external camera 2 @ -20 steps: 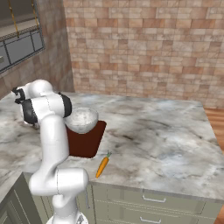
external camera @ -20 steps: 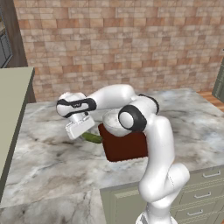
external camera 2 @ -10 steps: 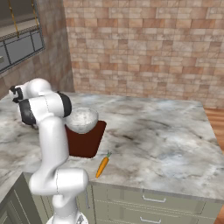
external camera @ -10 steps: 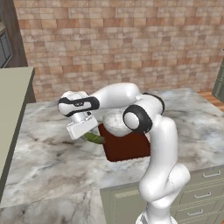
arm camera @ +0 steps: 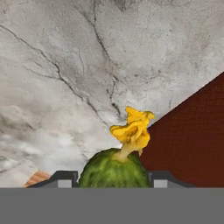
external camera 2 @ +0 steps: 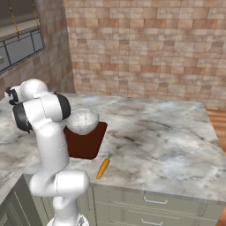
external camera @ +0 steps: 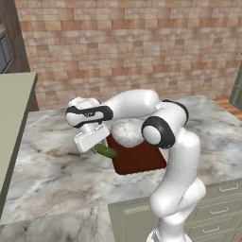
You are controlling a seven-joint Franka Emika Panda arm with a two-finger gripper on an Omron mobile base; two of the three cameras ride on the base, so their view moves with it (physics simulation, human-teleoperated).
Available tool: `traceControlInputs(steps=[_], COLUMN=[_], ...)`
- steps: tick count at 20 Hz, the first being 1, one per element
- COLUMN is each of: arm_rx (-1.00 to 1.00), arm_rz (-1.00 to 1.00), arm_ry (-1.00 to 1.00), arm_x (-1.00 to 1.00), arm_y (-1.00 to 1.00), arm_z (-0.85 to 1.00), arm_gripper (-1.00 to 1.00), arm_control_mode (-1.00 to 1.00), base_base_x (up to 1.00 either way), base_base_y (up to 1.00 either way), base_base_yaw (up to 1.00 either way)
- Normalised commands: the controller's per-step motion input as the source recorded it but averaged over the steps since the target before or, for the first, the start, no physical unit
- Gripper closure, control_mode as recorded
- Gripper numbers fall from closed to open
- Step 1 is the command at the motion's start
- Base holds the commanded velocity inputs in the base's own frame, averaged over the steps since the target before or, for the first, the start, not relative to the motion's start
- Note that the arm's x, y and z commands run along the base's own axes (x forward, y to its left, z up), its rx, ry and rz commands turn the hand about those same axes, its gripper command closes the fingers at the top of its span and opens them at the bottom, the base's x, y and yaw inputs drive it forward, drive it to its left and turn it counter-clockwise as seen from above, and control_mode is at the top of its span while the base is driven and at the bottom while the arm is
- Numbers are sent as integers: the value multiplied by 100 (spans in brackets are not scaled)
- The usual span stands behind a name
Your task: Place the two vegetables and bowl onto the tray for setting up a vegetable dip station.
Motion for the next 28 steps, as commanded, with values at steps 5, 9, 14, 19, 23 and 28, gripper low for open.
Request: traceControlInputs(steps=[5,9,14,19,23,28], arm_rx=[0,0,0,0,0,0], arm_rz=[-7,-7,-10,0,0,13], arm_ry=[-21,-21,-17,-12,-1,0], arm_x=[-37,-35,-32,-23,-19,-17], arm_y=[-18,-19,-22,-19,-18,-20], arm_z=[25,25,26,26,26,14], arm_gripper=[100,100,100,100,100,100], arm_control_mode=[-100,-100,-100,-100,-100,-100], base_base_x=[0,0,0,0,0,0], base_base_y=[0,0,0,0,0,0], base_base_yaw=[0,0,0,0,0,0])
